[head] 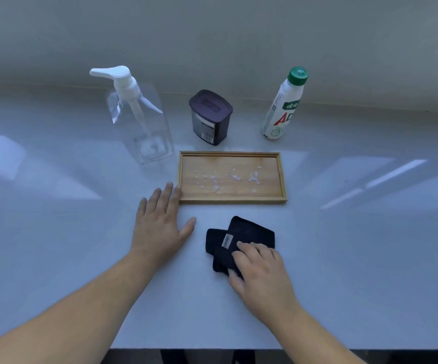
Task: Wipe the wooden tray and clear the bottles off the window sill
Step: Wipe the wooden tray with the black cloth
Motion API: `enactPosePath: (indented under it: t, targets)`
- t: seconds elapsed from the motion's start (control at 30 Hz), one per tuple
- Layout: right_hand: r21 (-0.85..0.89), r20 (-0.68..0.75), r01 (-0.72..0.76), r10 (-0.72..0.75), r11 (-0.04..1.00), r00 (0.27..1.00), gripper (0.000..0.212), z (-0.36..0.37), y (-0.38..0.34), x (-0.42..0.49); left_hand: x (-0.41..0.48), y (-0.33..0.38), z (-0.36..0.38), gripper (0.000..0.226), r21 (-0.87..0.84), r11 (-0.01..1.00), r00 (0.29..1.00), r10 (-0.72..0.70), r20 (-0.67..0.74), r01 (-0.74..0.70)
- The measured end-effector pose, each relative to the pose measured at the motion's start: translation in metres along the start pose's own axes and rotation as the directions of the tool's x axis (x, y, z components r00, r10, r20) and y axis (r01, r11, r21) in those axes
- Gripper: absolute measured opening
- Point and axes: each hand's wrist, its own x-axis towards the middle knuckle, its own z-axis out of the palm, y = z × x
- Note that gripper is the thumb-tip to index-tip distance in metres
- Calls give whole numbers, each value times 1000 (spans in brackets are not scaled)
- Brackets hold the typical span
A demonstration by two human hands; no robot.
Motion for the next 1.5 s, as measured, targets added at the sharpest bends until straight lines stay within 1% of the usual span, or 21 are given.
enactPosePath:
  t: [0.07, 0.1, 0.17, 0.23, 0.27, 0.33, 0.4, 0.5, 0.57, 0.6, 0.67, 0.7, 0.73, 0.8, 0.93, 1.07, 1.13, 1.23, 1.33, 1.43, 1.5]
  targets:
    - [221, -17, -124, 131, 967, 991, 23, -11, 2, 6, -1, -2, 7, 87, -13, 1000, 1000, 0, -25, -1]
    - [346, 0, -222, 237, 912, 972, 15, -18, 4, 10, 0, -2, 10, 87, -21, 1000, 999, -3, -38, 3]
    - [570, 9, -351, 421, 743, 907, 3, -30, 10, 19, 1, -5, 13, 88, -37, 999, 999, -4, -54, 2]
    - [703, -42, -387, 577, 597, 816, 4, -47, 16, 31, 2, -7, 16, 88, -47, 999, 998, 4, -65, -7]
    - [747, -81, -374, 634, 549, 769, 7, -57, 19, 39, 2, -8, 16, 88, -48, 999, 998, 8, -69, -11]
    - [791, -175, -326, 703, 517, 690, 8, -75, 29, 58, 3, -9, 18, 89, -39, 999, 998, 13, -65, -16]
    - [777, -252, -292, 702, 557, 666, 10, -90, 41, 80, 5, -10, 19, 90, -30, 999, 998, 11, -54, -13]
    - [675, -292, -302, 619, 674, 729, 18, -93, 60, 120, 6, -11, 20, 93, -27, 999, 998, 17, -56, -19]
    - [544, -221, -349, 532, 763, 817, 34, -77, 70, 149, 7, -12, 21, 94, -26, 999, 998, 31, -54, -32]
    - [470, -131, -389, 499, 792, 857, 41, -66, 73, 162, 8, -12, 21, 94, -23, 999, 998, 35, -45, -36]
    - [277, 55, -461, 465, 843, 884, 48, -40, 70, 176, 9, -12, 20, 95, -16, 999, 999, 37, -23, -37]
    - [190, 83, -466, 459, 864, 884, 48, -28, 64, 179, 9, -12, 20, 96, -16, 999, 999, 41, -16, -41]
    - [140, 70, -463, 458, 875, 886, 48, -19, 57, 181, 9, -13, 20, 97, -16, 999, 999, 46, -12, -46]
    - [113, 27, -459, 459, 881, 888, 48, -10, 40, 187, 10, -13, 20, 99, -20, 998, 999, 52, -7, -52]
    - [108, 56, -348, 343, 931, 938, 50, 4, -5, 207, 12, -13, 19, 101, -24, 999, 999, 49, 11, -49]
    - [154, 110, -104, 87, 983, 990, 50, 19, -50, 212, 12, -14, 21, 99, -46, 998, 998, 54, 9, -54]
    - [165, 131, -25, 3, 986, 991, 50, 18, -45, 209, 12, -14, 22, 98, -58, 997, 999, 40, -13, -41]
    - [125, 174, 63, -84, 990, 981, 49, 5, -9, 200, 15, -14, 21, 95, -71, 997, 999, 19, -50, -23]
    - [51, 182, -5, -5, 999, 983, 48, -13, 39, 185, 18, -14, 21, 92, -73, 997, 998, 18, -62, -22]
    - [35, 124, -206, 200, 978, 972, 46, -27, 78, 164, 17, -13, 20, 91, -82, 996, 998, 12, -64, -17]
    - [82, 85, -321, 315, 943, 945, 44, -29, 83, 154, 16, -14, 20, 90, -77, 997, 998, 18, -57, -22]
